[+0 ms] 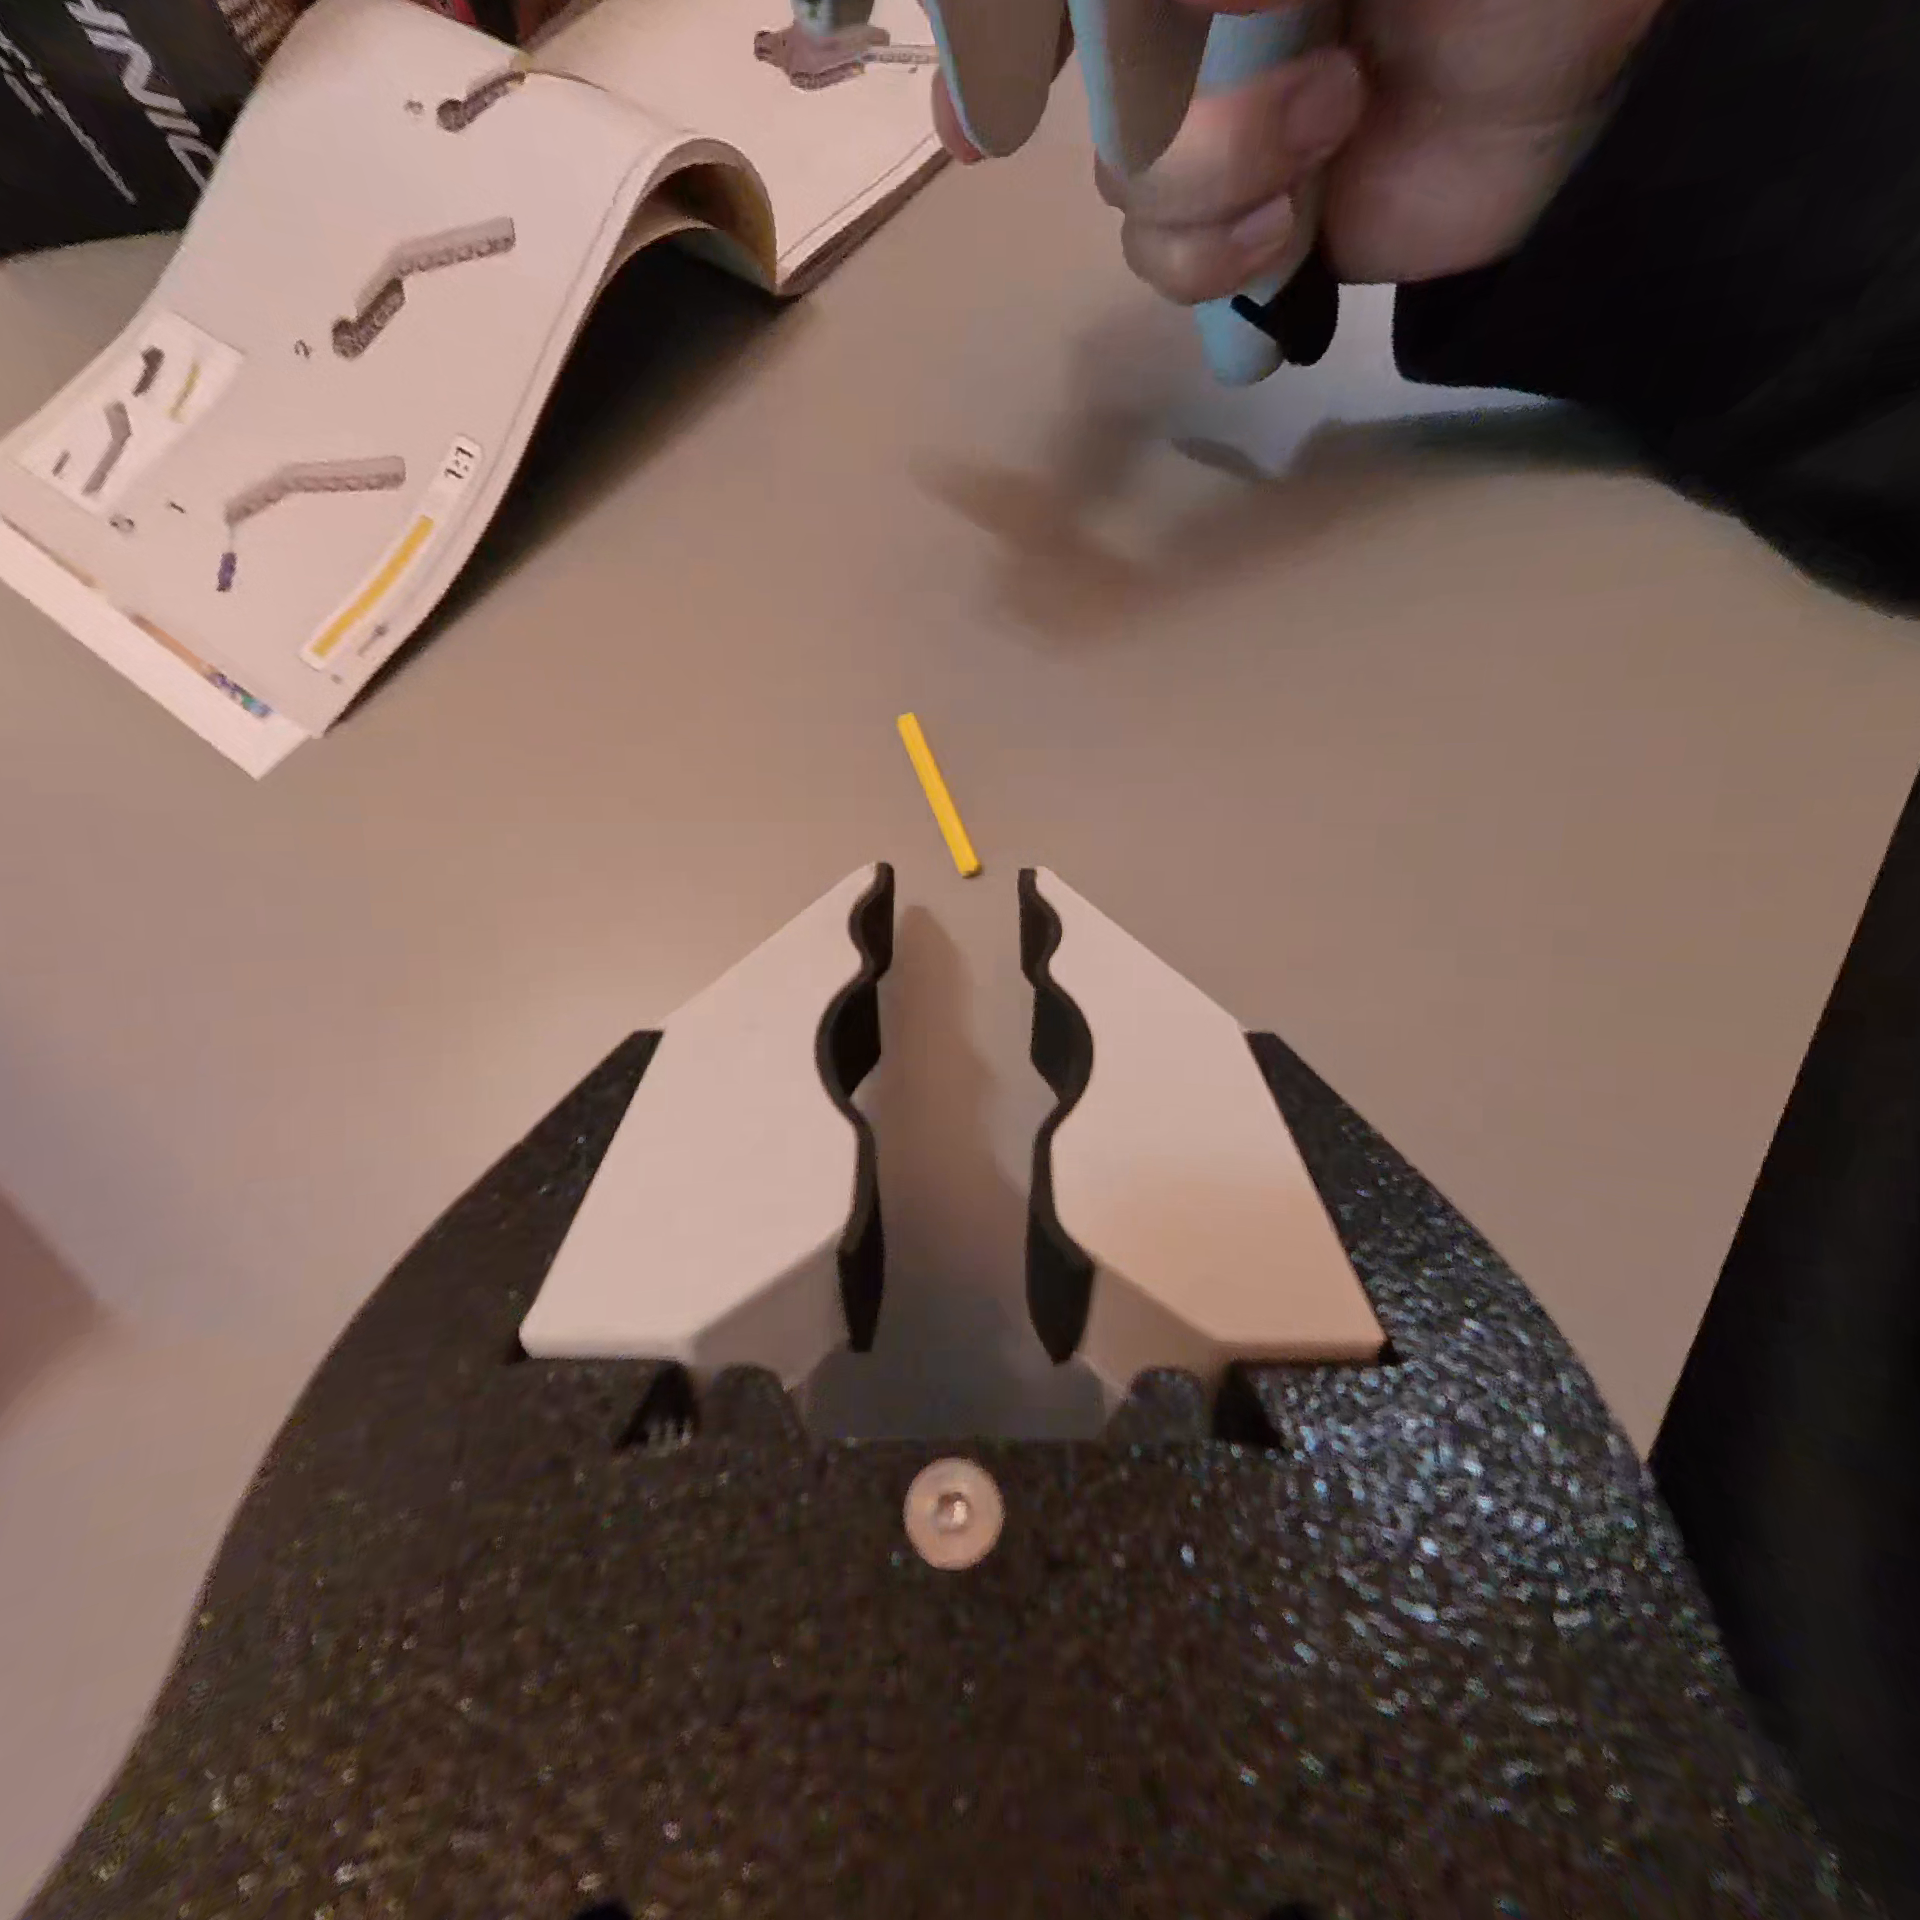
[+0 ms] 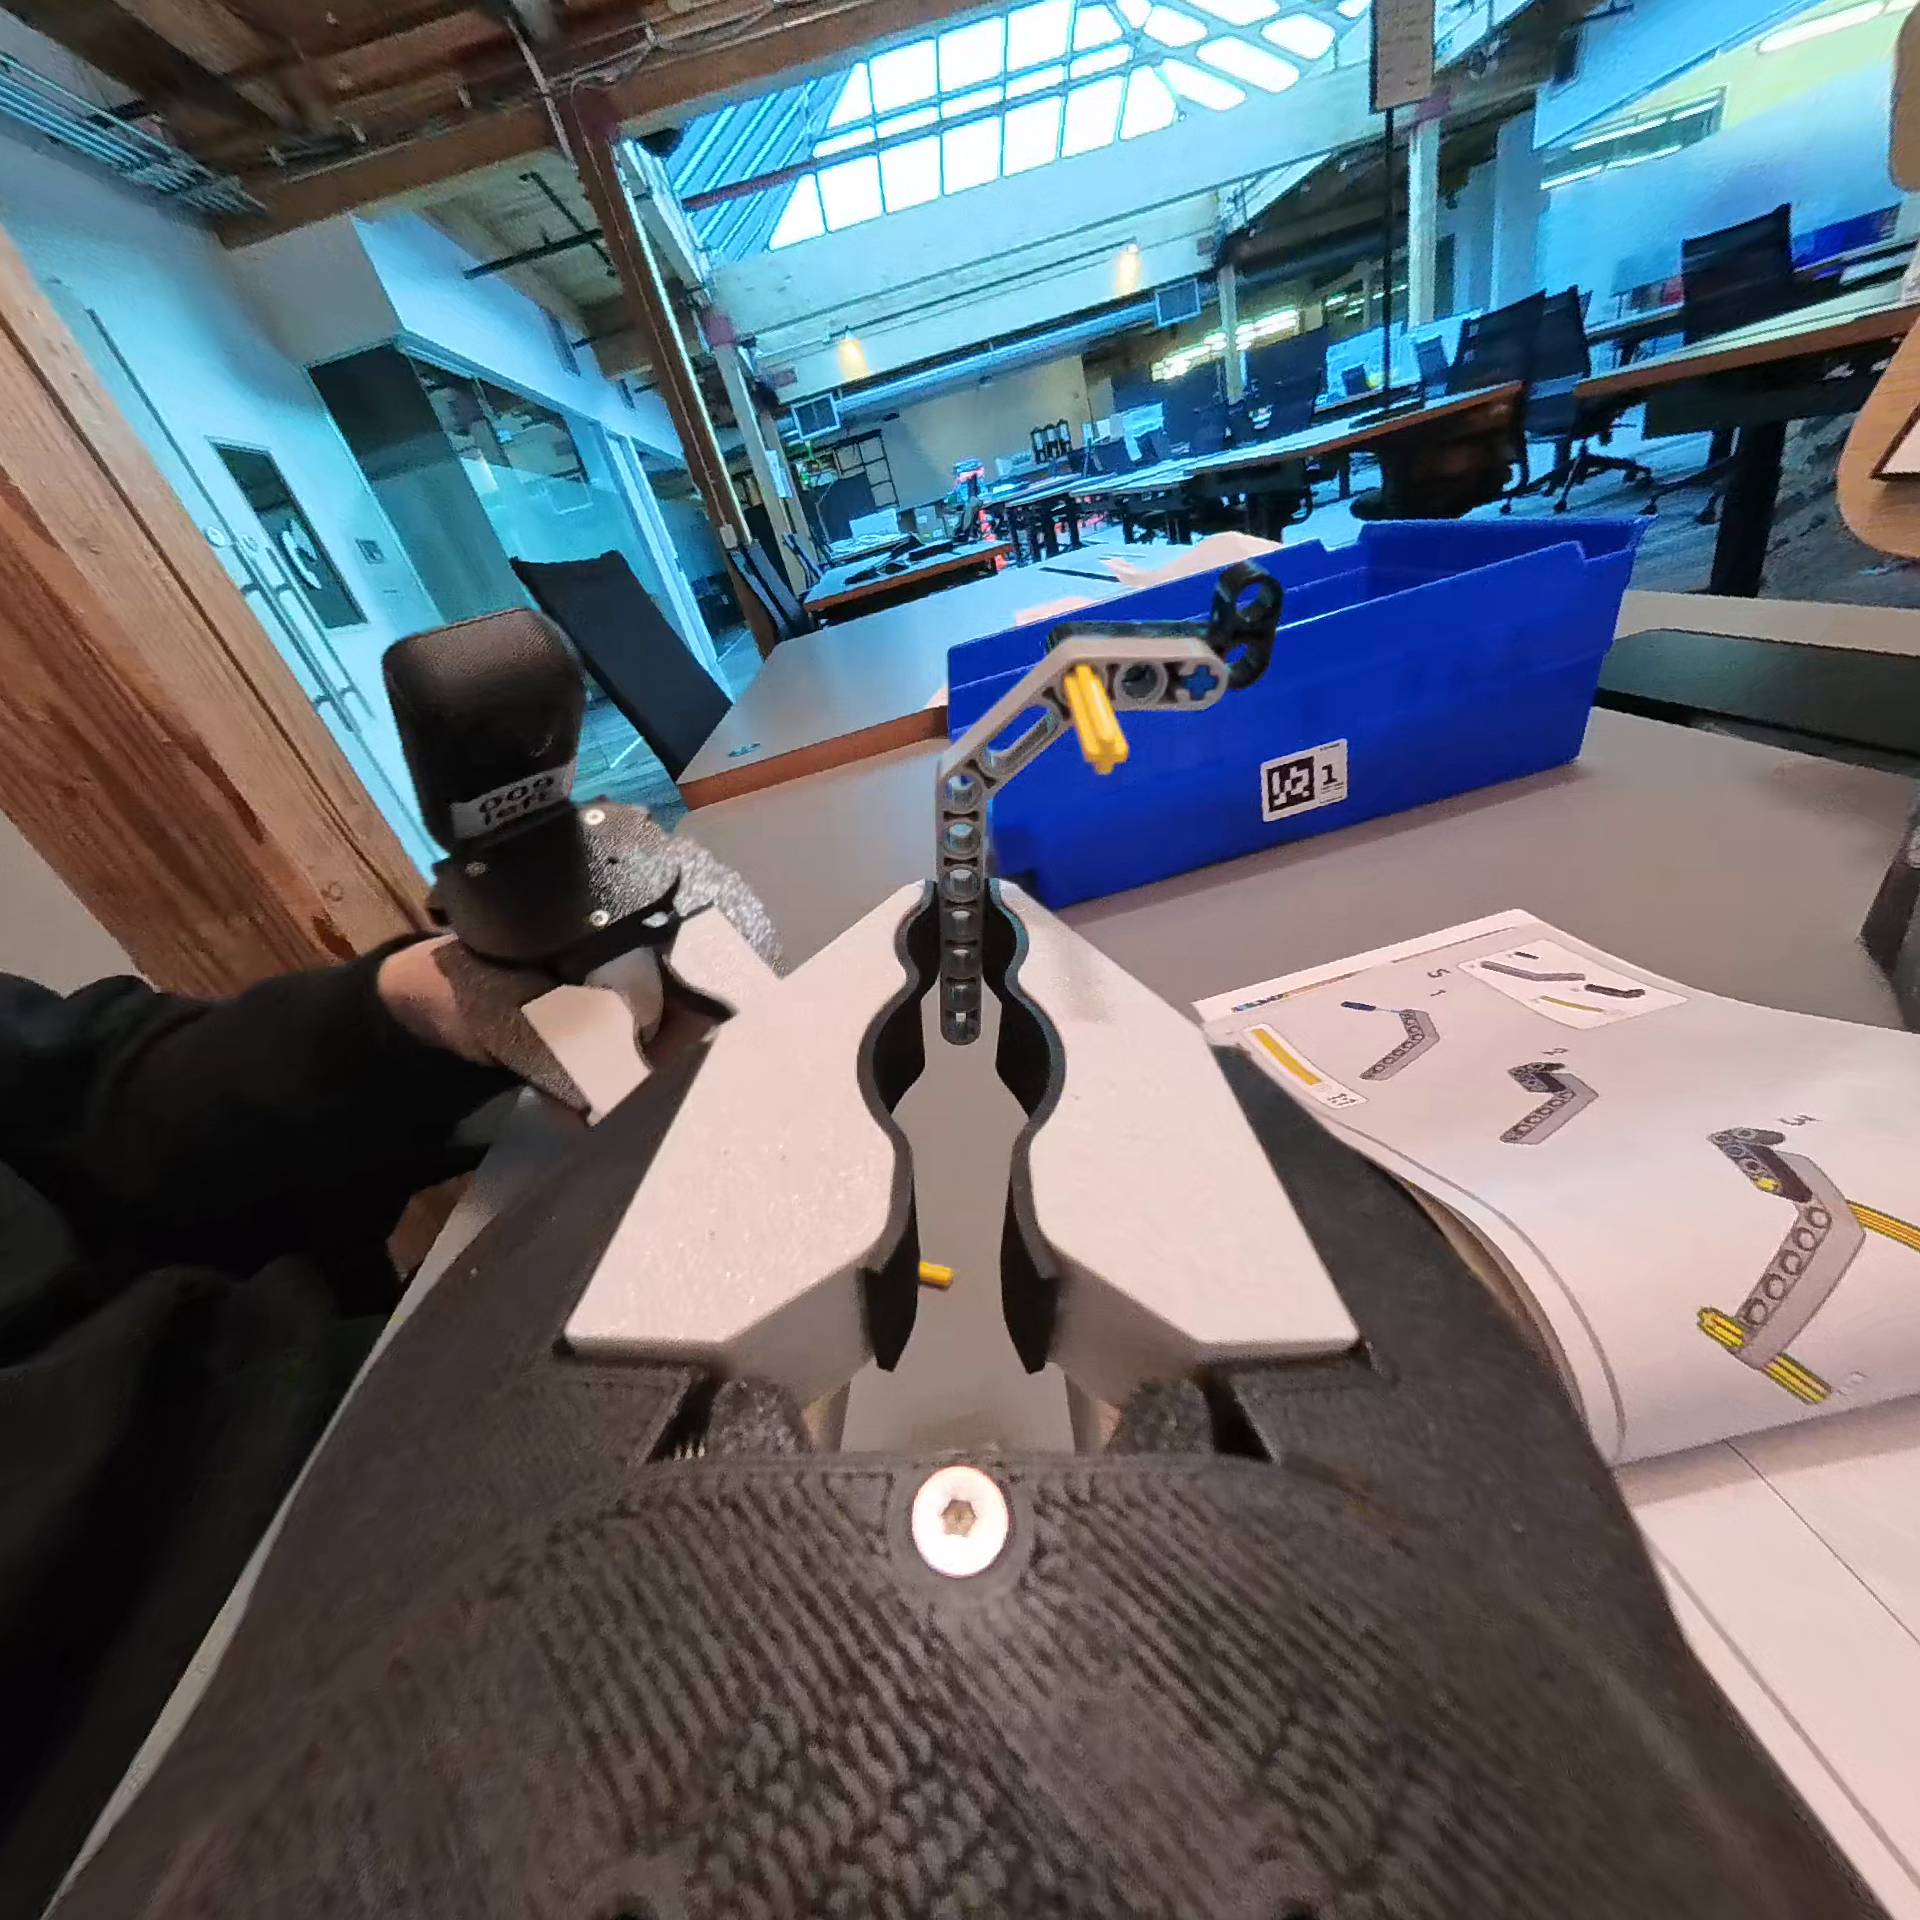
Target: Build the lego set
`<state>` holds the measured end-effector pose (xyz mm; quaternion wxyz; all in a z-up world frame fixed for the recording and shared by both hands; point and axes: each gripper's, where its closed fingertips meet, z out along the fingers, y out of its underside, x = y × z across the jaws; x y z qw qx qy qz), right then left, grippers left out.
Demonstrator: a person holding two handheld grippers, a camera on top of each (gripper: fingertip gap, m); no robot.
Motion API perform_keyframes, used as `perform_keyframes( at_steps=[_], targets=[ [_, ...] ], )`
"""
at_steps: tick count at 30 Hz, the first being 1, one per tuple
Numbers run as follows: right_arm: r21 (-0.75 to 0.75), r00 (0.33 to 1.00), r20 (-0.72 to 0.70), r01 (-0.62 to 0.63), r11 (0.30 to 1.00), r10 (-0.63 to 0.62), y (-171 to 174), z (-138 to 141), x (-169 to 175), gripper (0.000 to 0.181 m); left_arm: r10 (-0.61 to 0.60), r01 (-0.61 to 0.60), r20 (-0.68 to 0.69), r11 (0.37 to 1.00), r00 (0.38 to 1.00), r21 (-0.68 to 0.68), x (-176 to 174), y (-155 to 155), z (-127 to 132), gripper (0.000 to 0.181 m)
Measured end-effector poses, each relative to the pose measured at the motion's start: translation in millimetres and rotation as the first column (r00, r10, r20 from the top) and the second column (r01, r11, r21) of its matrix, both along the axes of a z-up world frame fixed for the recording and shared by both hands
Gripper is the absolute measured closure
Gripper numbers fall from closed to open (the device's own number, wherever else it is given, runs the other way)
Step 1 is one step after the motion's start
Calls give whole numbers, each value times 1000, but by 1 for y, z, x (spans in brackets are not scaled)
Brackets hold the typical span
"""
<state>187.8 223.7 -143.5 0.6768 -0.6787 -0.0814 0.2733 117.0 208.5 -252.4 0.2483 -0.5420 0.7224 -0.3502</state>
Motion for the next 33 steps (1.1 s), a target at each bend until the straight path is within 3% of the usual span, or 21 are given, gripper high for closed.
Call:
perform_keyframes(
  at_steps=[5, 9, 15, 18, 20, 27, 29, 33],
  targets=[
    [-7, 1000, 16, 7, 1000, -7, 1, -3, -1, 176, 55, -53, -53, 998, 997, 40, 10, -3, -12, 160],
    [-27, 1000, 9, -2, 1000, 2, 2, -6, -1, 176, 76, -75, -57, 997, 995, 27, 17, -6, -13, 176],
    [-145, 998, 56, 9, 989, -1, 2, -23, 2, 176, -24, 27, -63, 999, 998, 40, 20, -4, -12, 180],
    [-277, 997, 78, 25, 961, -3, 3, -43, 3, 176, -63, 63, -71, 998, 996, 7, 19, 4, -5, 181],
    [-359, 997, 56, -32, 933, 56, 1, -55, -6, 177, -96, 94, -57, 995, 994, -36, 19, 9, 7, 181],
    [-516, 995, -39, -99, 851, 92, -4, -81, -21, 176, -242, 238, 1, 952, 970, -194, 20, 16, 39, 180],
    [-579, 987, -114, -161, 799, 116, -9, -91, -27, 176, -244, 240, 2, 954, 970, -179, 20, 18, 39, 180],
    [-621, 988, -143, -136, 772, 59, -8, -98, -21, 176, -260, 251, -24, 950, 965, -184, 19, 14, 30, 180]
  ],
)
